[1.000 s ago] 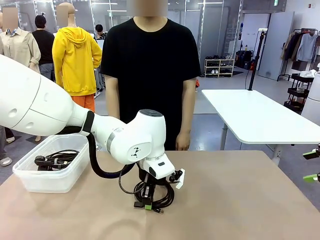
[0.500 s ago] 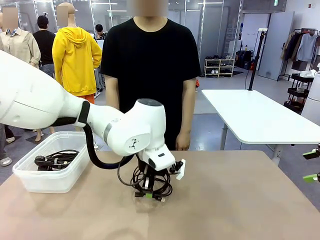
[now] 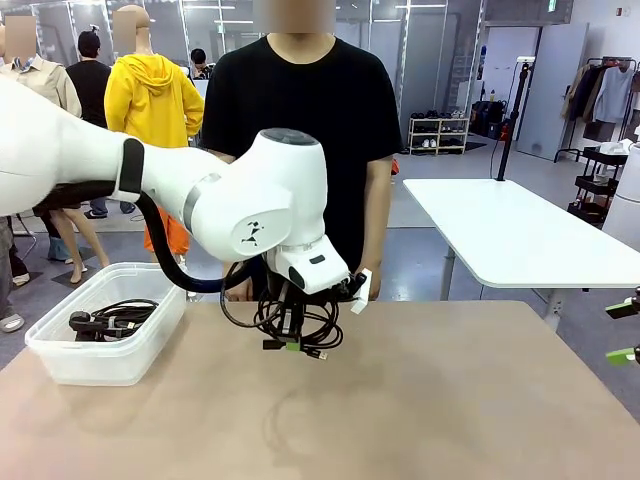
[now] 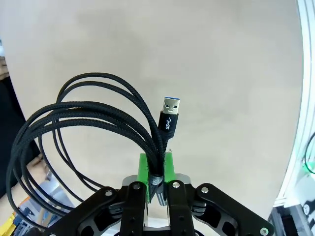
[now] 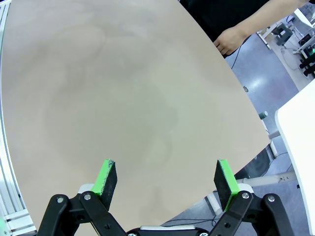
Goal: Organize and store the cables.
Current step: Place the USB Extension Cable into the Organizing box.
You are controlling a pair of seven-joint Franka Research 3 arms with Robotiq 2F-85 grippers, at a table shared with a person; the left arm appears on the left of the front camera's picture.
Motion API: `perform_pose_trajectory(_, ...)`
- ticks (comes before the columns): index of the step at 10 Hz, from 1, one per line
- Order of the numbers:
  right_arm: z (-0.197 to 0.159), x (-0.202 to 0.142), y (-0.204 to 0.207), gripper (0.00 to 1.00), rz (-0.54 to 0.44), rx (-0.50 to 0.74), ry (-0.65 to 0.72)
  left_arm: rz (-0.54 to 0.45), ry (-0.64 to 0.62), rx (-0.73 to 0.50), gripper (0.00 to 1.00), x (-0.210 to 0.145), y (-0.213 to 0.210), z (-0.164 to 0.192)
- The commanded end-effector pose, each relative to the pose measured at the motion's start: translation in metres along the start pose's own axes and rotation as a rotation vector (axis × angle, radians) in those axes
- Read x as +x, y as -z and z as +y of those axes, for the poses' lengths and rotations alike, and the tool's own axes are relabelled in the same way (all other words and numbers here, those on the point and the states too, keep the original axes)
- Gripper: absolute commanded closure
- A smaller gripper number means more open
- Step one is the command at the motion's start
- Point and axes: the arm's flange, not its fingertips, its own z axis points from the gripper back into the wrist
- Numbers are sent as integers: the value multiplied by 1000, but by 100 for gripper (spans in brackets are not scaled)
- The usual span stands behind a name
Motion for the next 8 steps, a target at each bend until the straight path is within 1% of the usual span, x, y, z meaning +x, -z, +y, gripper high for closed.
perform_pose_trajectory(1, -2, -2, 1, 0, -16, -7, -12, -11, -23, 6, 100, 12, -3, -3)
perform_pose_trajectory(2, -2, -2, 1, 0, -16, -7, -12, 0, 0, 0, 100, 0, 0, 0)
perform_pose_trajectory(6, -2, -2, 1, 0, -16, -7, -12, 0, 0, 0, 100, 0, 0, 0)
perform_pose_trajectory(7, -2, -2, 1, 0, -16, -7, -12, -2, -2, -2, 86, 2, 2, 1)
perform_pose_trajectory(8, -2, -2, 1, 0, -16, -7, -12, -89, 73, 112, 86, -7, -10, 5)
